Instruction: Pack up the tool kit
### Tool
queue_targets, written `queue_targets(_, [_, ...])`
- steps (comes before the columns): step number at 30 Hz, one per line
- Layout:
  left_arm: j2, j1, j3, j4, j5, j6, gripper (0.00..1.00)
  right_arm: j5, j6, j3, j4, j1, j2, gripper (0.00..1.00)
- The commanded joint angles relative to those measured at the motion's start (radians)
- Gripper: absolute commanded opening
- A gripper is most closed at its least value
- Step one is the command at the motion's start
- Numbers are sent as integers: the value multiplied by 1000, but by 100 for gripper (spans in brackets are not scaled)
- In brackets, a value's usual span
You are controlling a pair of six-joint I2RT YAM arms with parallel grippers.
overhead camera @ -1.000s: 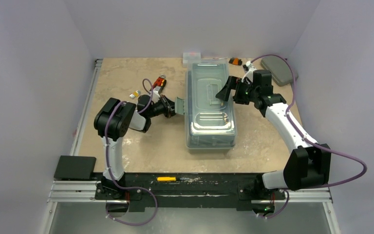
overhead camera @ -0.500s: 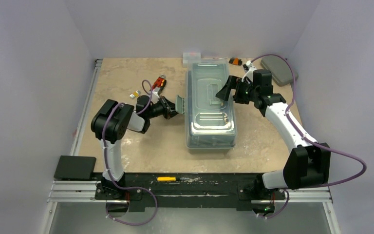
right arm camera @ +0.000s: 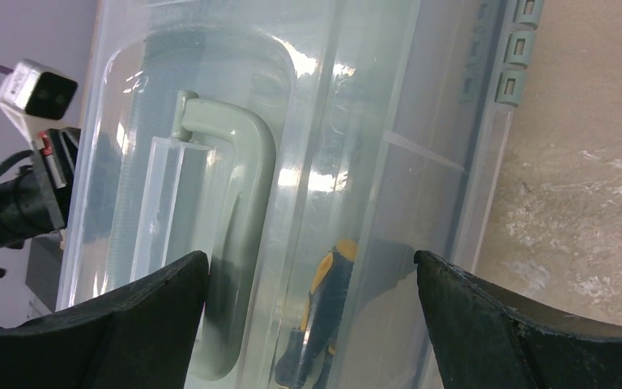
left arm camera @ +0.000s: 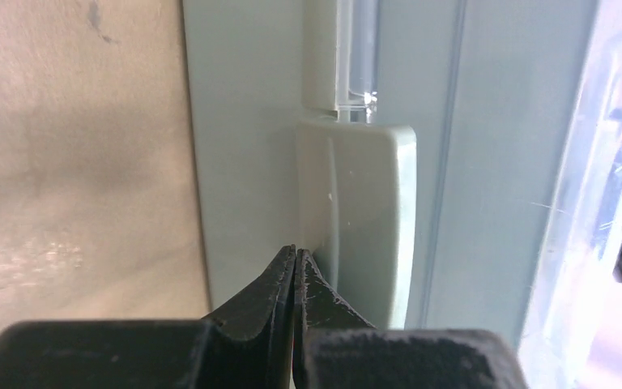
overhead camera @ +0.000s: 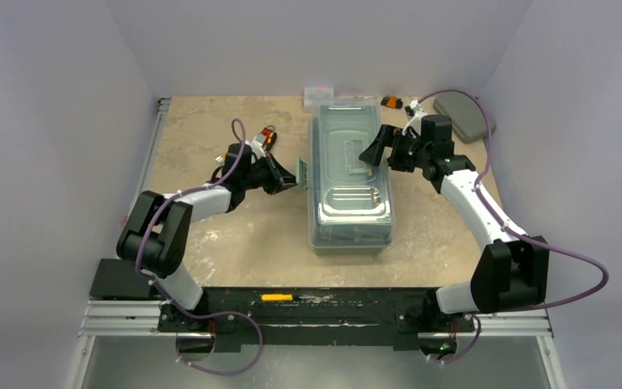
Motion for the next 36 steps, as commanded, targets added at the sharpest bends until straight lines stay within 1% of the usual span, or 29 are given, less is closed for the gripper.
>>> queue_targets(1, [-115, -98, 190, -287, -64, 287, 0, -45, -3, -4, -18, 15, 7, 92])
queue_targets(6, [-64, -150, 311, -437, -109, 377, 0, -45, 2, -10, -14, 16, 7, 92])
queue_targets(9, [-23, -203, 430, -640, -214, 472, 0, -45, 0, -14, -14, 15, 7, 92])
queue_targets(11, [-4, -236, 488, -723, -282, 514, 0, -41, -1, -16, -13, 15, 7, 92])
queue_targets(20, [44, -326, 586, -898, -520, 602, 0, -33, -8, -16, -19, 15, 13, 92])
queue_targets(24, [88, -361, 662, -1001, -645, 636, 0, -31, -9, -18, -18, 16, 13, 92])
queue_targets(30, [150, -372, 726, -1077, -669, 644, 0, -30, -8, -26, -16, 16, 9, 92])
queue_targets(36, [164, -383, 735, -1104, -718, 648, 0, -23, -11, -30, -17, 15, 7, 92])
